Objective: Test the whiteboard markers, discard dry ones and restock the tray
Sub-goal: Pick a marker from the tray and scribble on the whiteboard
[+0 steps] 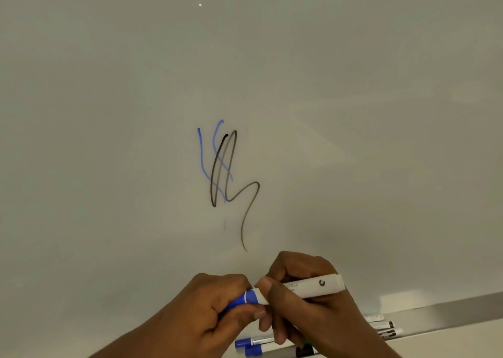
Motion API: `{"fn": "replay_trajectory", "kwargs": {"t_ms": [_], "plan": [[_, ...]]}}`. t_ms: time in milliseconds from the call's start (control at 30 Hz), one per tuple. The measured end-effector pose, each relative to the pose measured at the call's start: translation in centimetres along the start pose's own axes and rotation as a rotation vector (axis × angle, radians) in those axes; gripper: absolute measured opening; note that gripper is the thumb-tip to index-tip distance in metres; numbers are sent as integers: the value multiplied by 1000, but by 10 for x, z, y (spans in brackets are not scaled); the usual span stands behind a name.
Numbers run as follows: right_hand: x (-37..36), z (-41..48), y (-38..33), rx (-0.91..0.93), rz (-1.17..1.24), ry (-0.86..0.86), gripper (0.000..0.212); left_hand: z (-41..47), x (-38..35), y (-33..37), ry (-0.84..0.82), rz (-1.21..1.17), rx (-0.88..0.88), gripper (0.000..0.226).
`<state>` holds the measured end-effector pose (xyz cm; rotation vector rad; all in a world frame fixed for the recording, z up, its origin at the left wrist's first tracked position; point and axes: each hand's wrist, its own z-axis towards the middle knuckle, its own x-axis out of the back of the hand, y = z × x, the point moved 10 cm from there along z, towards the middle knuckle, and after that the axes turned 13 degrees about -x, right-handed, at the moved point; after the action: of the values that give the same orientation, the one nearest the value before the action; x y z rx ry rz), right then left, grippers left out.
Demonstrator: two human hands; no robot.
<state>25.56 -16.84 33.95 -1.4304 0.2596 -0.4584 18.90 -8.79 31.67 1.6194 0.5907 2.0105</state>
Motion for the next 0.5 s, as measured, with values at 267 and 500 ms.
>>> {"fn": "replay_trajectory", "kwargs": {"t_ms": [267,500], "plan": [[58,-15,-50,251,84,173,25,-26,52,-23,120,-29,25,53],[77,1,-88,598,-537,646,23,-14,173,25,751,641,-236,39]]}}
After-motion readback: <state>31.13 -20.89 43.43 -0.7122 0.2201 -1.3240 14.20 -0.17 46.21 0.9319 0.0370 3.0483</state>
